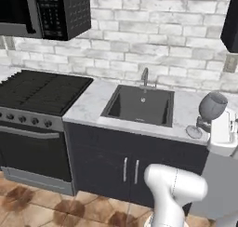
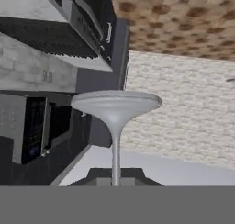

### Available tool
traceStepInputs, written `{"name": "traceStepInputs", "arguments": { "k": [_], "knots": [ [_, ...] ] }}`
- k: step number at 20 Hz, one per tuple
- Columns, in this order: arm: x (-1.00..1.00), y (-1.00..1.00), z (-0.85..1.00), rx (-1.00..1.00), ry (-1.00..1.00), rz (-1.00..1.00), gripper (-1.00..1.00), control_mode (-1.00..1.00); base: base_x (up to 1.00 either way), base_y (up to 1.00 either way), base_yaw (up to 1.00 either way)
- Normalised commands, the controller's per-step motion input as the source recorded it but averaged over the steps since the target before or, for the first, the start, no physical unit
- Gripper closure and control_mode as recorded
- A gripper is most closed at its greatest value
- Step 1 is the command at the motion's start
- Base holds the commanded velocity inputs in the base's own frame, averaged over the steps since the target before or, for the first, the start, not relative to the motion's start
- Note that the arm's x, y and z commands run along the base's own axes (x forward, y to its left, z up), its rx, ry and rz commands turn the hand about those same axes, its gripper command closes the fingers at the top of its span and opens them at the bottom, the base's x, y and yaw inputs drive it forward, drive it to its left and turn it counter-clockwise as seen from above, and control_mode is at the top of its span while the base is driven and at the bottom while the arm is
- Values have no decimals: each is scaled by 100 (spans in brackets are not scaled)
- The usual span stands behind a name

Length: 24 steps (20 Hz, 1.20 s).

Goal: Retrieve the wine glasses from the counter and place one next to each plate.

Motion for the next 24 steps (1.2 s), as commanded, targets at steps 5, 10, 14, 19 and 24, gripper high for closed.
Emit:
{"name": "traceStepInputs", "arguments": {
  "k": [5,10,14,19,24],
  "knots": [
    [0,0,0,0,0,0,100,100,-1,0,100],
    [0,0,0,0,0,0,100,100,0,0,100],
    [0,0,0,0,0,0,100,100,0,0,100],
    [0,0,0,0,0,0,100,100,0,0,100],
    [0,0,0,0,0,0,100,100,5,0,100]
  ]
}}
